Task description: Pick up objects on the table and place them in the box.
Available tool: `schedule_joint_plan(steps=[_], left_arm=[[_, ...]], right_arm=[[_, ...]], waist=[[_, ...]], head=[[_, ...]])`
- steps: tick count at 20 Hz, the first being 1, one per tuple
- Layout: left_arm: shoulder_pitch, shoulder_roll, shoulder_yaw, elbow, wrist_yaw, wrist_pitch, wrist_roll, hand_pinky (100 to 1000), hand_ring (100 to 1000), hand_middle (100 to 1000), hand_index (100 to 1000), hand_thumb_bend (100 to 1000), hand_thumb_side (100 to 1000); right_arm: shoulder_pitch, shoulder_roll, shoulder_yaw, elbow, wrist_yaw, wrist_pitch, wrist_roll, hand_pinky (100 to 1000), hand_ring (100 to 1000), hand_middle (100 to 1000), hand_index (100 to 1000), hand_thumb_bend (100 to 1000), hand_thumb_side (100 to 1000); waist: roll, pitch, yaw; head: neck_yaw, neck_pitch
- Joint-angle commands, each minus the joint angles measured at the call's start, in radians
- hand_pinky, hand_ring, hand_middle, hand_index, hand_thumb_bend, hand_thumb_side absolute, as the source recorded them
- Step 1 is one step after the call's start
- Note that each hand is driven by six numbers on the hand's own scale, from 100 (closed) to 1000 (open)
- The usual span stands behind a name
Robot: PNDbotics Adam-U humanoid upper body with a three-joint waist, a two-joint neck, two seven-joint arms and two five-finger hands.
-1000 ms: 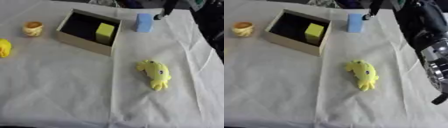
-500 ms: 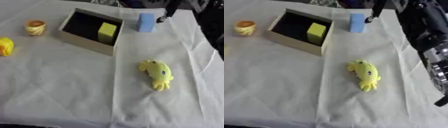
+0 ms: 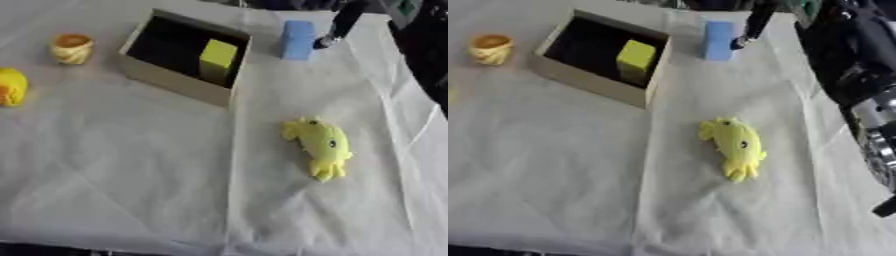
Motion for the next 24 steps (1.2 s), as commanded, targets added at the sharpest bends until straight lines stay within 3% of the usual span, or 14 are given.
schedule_joint_plan(steps=[1,16,19,21,24], left_arm=[[-0.009,0.020,0.003,-0.020,0.002,0.000,-0.003,779,825,746,842,100,613],[-0.012,0.013,0.001,-0.020,0.010,0.003,-0.003,778,824,744,841,100,627],[-0.013,0.012,0.001,-0.020,0.012,0.004,-0.003,778,823,743,841,100,629],[-0.013,0.011,0.000,-0.020,0.013,0.005,-0.004,778,823,743,841,100,631],[-0.014,0.011,0.000,-0.020,0.014,0.005,-0.005,778,824,743,841,100,631]], right_arm=[[-0.017,-0.015,-0.009,0.000,0.011,0.011,-0.011,906,989,946,991,440,210],[-0.011,0.009,-0.030,0.025,0.060,0.034,-0.111,895,981,927,983,383,201],[-0.010,0.010,-0.032,0.029,0.059,0.040,-0.126,884,968,888,962,336,158],[-0.010,0.011,-0.031,0.029,0.060,0.044,-0.140,869,943,810,909,288,100],[-0.012,0.012,-0.032,0.023,0.056,0.051,-0.168,824,865,689,807,213,100]], waist=[[-0.010,0.000,0.004],[-0.014,0.026,0.026],[-0.015,0.030,0.027],[-0.016,0.032,0.028],[-0.016,0.032,0.026]], head=[[-0.001,0.004],[-0.011,0.004],[-0.011,0.004],[-0.012,0.004],[-0.010,0.004]])
